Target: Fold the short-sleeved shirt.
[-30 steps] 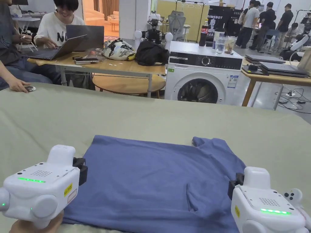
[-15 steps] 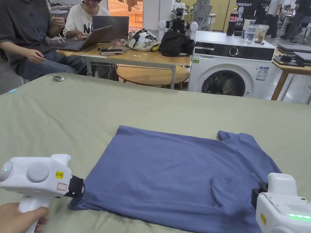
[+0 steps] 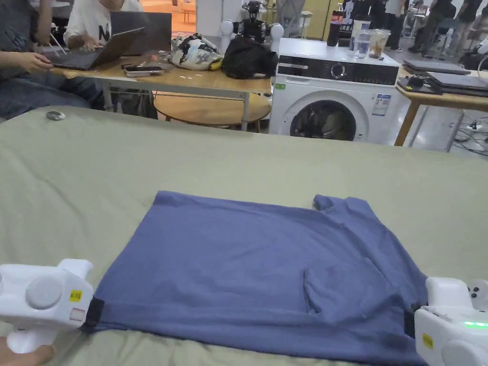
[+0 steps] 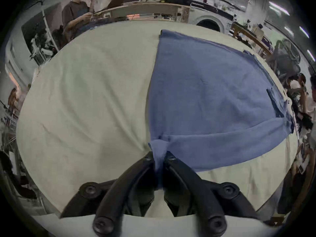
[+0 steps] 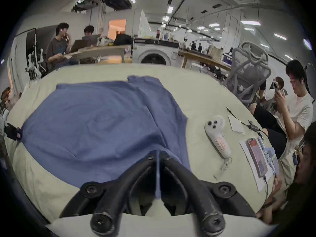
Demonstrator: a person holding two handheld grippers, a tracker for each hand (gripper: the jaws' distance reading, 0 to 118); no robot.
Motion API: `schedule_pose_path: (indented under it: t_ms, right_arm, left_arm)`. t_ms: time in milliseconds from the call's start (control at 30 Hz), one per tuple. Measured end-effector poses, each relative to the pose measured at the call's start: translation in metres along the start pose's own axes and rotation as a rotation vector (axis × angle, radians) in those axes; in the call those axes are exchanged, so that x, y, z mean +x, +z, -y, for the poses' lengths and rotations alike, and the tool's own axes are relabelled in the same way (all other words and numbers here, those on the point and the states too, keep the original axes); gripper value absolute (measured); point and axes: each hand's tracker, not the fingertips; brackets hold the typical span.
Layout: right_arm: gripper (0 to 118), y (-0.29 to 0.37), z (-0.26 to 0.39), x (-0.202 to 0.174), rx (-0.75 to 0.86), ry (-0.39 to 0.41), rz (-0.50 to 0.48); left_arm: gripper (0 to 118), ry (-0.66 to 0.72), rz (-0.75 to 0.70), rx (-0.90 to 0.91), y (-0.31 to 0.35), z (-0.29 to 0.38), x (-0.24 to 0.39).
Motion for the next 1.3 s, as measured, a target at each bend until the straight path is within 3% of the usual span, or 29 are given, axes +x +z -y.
schedule_pose_path:
  t_ms: [67,200,267,333,400,433,500,667,833,1033,1300]
  right_arm:
    - [45,-0.005,0.007,0.011,-0.067,0.011,-0.009]
    - [44,-0.029,0.034,0.021,-0.229,0.037,-0.047]
    - [41,-0.039,0.047,0.021,-0.257,0.048,-0.065]
    - [38,-0.03,0.05,0.017,-0.156,0.05,-0.051]
    - [1,-0.029,0.046,0.016,-0.161,0.006,-0.118]
    - [1,-0.028,0.046,0.016,-0.159,-0.029,-0.125]
    - [0,-0.023,0.039,0.017,-0.159,0.006,-0.104]
    - [0,-0.002,0.007,0.027,-0.032,-0.065,-0.133]
    - [0,-0.009,-0.049,0.032,0.002,-0.077,-0.132]
    - [0,-0.065,-0.11,0.034,0.015,-0.123,-0.142]
    - [1,-0.14,-0.138,0.014,-0.032,-0.071,-0.122]
  left_arm:
    - [1,0.014,0.015,0.015,0.001,0.003,-0.002]
    - [1,0.033,0.03,0.027,0.004,0.007,-0.001]
    - [1,0.028,0.028,0.033,0.006,0.009,0.001]
    - [1,0.017,0.023,0.039,0.007,0.01,0.003]
    - [2,0.018,0.028,0.049,0.009,0.008,-0.001]
    - [1,0.02,0.036,0.065,0.012,0.008,-0.001]
    - [1,0.032,0.053,0.113,0.02,0.005,-0.002]
    - [1,0.055,0.11,0.248,0.046,-0.02,-0.004]
    - [1,0.061,0.125,0.319,0.05,-0.068,-0.002]
    - [1,0.103,0.113,0.301,0.017,-0.13,-0.005]
    - [1,0.115,0.069,0.169,-0.045,-0.169,-0.003]
